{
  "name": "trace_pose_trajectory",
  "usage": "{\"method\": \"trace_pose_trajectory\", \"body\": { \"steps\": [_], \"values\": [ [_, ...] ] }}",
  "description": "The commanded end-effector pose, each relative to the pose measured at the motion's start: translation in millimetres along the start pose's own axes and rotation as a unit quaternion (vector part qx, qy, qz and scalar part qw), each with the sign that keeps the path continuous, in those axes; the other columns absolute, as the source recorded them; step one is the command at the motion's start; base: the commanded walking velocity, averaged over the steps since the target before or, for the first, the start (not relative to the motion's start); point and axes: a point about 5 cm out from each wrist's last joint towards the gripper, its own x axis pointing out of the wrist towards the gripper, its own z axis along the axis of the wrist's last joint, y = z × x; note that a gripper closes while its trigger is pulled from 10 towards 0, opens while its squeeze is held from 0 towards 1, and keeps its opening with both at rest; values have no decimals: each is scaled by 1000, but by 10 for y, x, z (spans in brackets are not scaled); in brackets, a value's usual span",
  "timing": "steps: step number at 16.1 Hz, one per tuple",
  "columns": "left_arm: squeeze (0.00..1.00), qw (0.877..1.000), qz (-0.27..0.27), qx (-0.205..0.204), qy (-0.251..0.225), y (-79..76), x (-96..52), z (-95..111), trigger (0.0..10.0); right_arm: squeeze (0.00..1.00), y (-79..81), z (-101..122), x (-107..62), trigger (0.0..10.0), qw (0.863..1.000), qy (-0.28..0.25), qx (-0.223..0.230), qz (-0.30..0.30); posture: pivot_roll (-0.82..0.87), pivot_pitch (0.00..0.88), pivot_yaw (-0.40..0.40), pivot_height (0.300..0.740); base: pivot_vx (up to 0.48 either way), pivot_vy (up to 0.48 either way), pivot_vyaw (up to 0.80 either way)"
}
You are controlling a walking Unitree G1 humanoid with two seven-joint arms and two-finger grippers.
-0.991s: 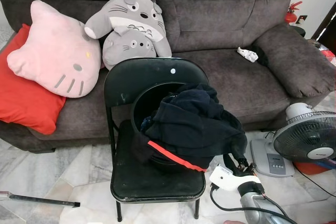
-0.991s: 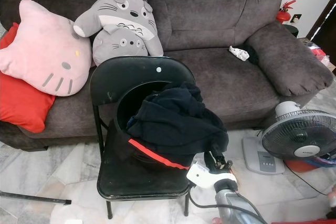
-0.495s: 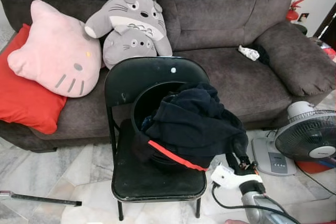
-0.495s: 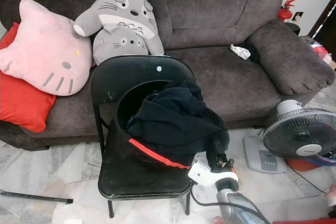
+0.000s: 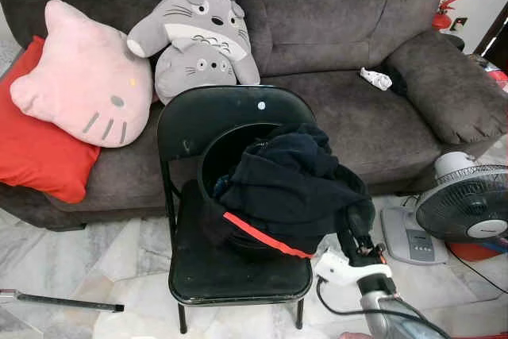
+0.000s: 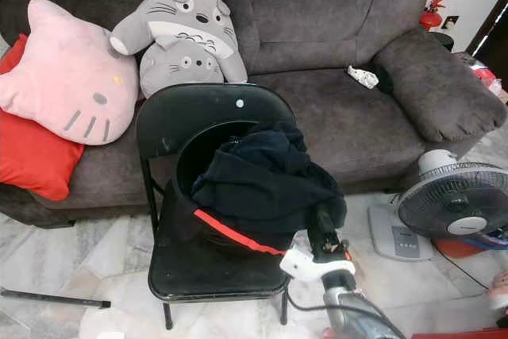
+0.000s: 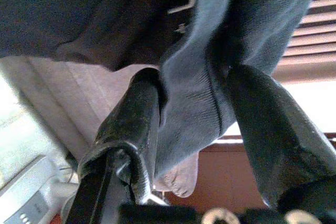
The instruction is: Hang hanger
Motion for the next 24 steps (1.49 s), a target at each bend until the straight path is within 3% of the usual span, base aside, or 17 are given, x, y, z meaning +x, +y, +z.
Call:
{"method": "trace_pose_trajectory", "body": {
  "steps": [1,9,16,19,24],
  "values": [
    [0,1000,3,0,21,27,-24,-117,10000,0,27,-38,-35,10000,1000,2,-3,5,-37,201,-3,740,0,0,0],
    [0,1000,2,3,21,36,-25,-114,10000,0,5,-31,-6,10000,1000,-11,-6,-14,-33,202,3,740,0,0,0],
    [0,1000,3,6,21,40,-25,-112,10000,0,22,-80,-5,10000,1000,2,-6,0,-29,206,8,740,0,0,0],
    [0,1000,2,8,21,42,-26,-114,10000,0,-59,-100,79,10000,1000,1,-8,-15,-31,205,7,740,0,0,0],
    [0,1000,3,8,21,41,-26,-113,10000,0,-16,-111,62,10000,1000,24,7,3,-27,208,8,740,0,0,0]
  ]
}}
